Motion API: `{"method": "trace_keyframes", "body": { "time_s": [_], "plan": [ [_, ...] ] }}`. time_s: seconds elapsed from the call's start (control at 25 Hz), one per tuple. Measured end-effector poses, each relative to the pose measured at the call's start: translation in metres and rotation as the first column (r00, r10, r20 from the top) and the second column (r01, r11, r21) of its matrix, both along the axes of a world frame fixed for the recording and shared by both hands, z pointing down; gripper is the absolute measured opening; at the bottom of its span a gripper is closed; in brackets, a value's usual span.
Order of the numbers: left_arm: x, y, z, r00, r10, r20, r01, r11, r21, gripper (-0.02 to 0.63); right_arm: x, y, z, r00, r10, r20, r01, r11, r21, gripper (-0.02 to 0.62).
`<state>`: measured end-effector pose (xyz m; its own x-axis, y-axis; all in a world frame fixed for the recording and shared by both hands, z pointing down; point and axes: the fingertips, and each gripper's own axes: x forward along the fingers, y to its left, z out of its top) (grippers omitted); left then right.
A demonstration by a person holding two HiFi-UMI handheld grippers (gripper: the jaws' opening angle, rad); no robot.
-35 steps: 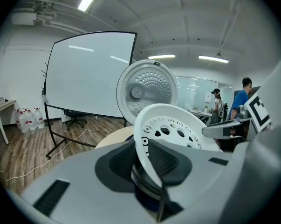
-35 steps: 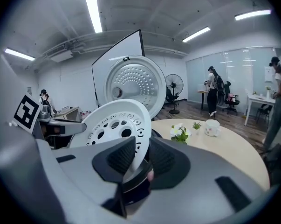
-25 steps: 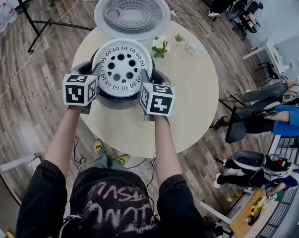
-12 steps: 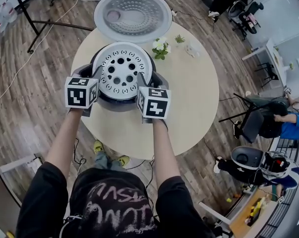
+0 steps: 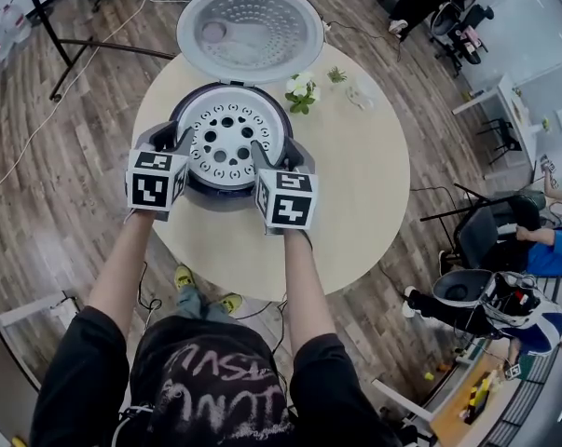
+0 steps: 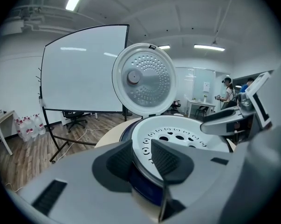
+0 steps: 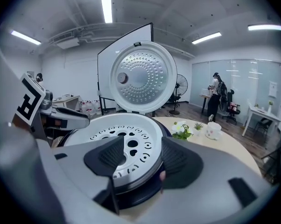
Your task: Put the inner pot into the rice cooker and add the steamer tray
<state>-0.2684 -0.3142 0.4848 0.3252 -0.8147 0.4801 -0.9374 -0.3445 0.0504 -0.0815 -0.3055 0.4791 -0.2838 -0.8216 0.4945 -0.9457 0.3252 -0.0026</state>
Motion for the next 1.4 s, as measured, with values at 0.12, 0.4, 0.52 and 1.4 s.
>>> {"method": "trace_keyframes", "body": {
  "time_s": [0.12, 0.4, 0.52, 1.4],
  "plan": [
    [-0.003, 0.002, -0.003, 1.0, -0.007, -0.013, 0.007, 1.0, 0.008, 0.135, 0.001, 0.002, -0.002, 1.0, 0.009, 0.02, -0.01, 1.0, 0.009, 0.258],
    [-0.009, 0.009, -0.024, 0.999, -0.01, -0.046, 0.013, 0.998, 0.068, 0.135, 0.009, 0.014, -0.015, 0.998, 0.042, 0.054, -0.044, 0.998, 0.043, 0.254],
    [-0.008, 0.013, -0.035, 0.998, -0.008, -0.057, 0.013, 0.996, 0.091, 0.135, 0.017, 0.022, -0.026, 0.996, 0.061, 0.067, -0.065, 0.996, 0.064, 0.221],
    [0.059, 0.072, -0.133, 0.972, 0.215, -0.098, -0.173, 0.929, 0.328, 0.017, 0.123, 0.134, -0.122, 0.94, 0.292, 0.178, -0.333, 0.902, 0.273, 0.012]
  ]
}}
